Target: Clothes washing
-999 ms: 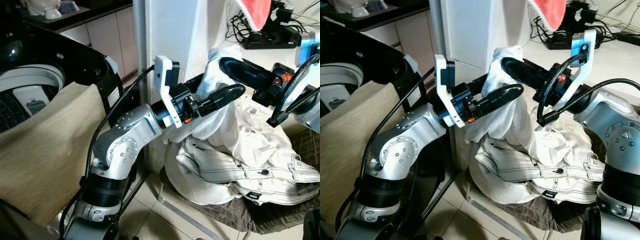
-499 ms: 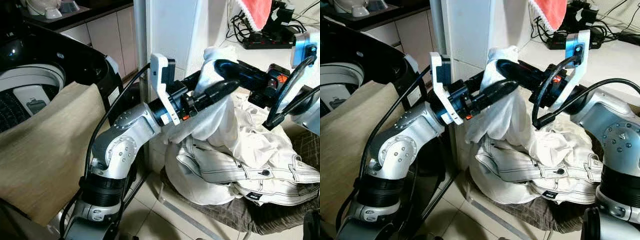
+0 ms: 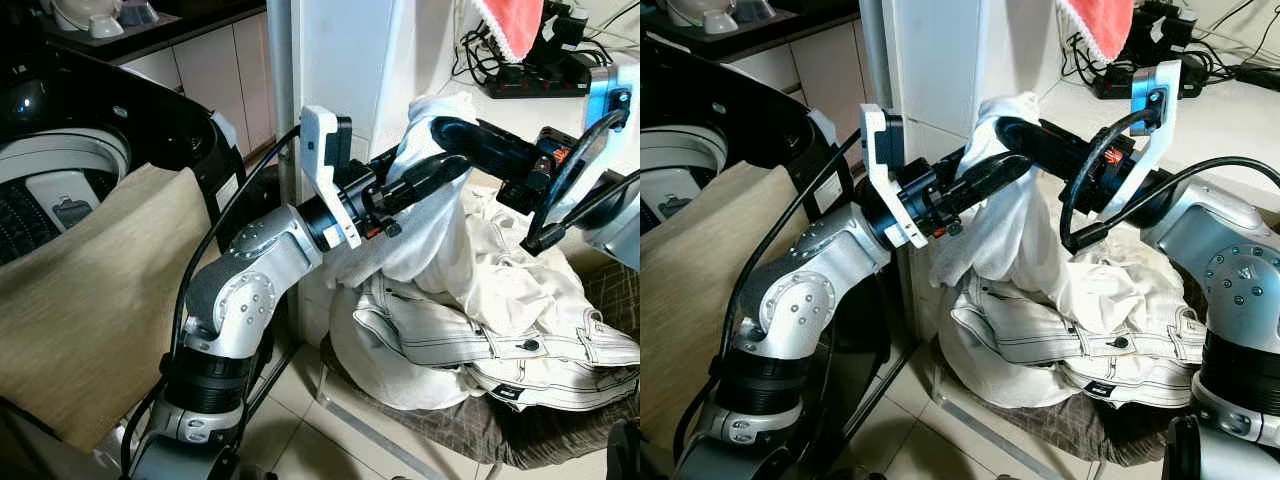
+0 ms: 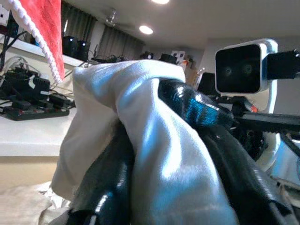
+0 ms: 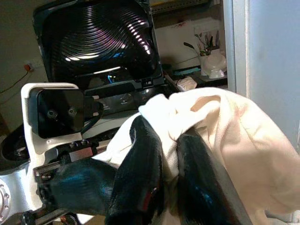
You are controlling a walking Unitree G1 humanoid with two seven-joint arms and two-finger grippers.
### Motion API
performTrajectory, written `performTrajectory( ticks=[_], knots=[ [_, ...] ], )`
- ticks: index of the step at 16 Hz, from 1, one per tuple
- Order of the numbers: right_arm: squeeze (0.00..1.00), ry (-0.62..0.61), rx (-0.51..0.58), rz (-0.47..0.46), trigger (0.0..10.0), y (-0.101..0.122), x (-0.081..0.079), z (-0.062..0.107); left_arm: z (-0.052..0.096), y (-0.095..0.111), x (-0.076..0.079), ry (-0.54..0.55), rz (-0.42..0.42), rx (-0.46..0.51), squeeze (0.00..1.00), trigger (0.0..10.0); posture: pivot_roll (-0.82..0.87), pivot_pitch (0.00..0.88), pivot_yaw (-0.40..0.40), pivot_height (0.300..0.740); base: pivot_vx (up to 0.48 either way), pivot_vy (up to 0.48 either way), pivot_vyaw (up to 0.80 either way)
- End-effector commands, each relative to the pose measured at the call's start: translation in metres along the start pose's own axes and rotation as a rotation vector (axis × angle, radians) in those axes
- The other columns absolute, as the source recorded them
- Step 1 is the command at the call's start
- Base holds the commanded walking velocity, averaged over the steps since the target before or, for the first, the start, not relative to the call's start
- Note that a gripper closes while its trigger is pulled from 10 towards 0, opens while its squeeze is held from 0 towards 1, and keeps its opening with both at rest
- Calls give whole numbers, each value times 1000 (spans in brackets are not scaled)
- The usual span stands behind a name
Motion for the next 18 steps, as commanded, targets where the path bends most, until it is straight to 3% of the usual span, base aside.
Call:
performTrajectory(
  ticks=[1, 10, 11, 12, 17, 18],
  knots=[
    [0, 48, 3, 12, 0, 1, -9, -2, 1, -5, -3, 13, -5, -30, 0, 0, -152, 0, 19, 740, 0, 0, 0],
    [0, 31, 4, 24, 0, 2, -7, -2, 6, 3, -10, 33, -7, 15, 0, 0, -148, 0, 19, 740, 0, 0, 0],
    [0, 24, 8, 49, 4549, 3, -6, -2, 6, 5, -11, 37, -6, 23, 0, 0, -146, 0, 20, 740, 0, 0, 0],
    [1000, 10, 8, 72, 10000, 3, -4, -2, 7, 7, -12, 43, -4, 34, 0, 0, -144, 0, 21, 740, 0, 0, 0],
    [1000, -41, 112, 42, 10000, 19, 5, 3, 15, 21, -29, 99, -47, 52, 0, 0, -138, 0, 26, 740, 0, 0, 0],
    [0, -83, 181, 48, 10000, 31, 12, 8, 21, 26, -37, 124, -64, 54, 0, 0, -137, 0, 26, 740, 0, 0, 0]
  ],
)
Point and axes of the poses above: a point about 5 cm out from each wrist's last joint towards the gripper, its own z axis pointing back from the gripper into the wrist, its own y axis along the axis of the wrist's last joint, x = y × z, the point moved 5 cm from there along -z, pointing out of the wrist towards the gripper, and after that the axes turned 1 degree about -z, right-handed, at the moved point
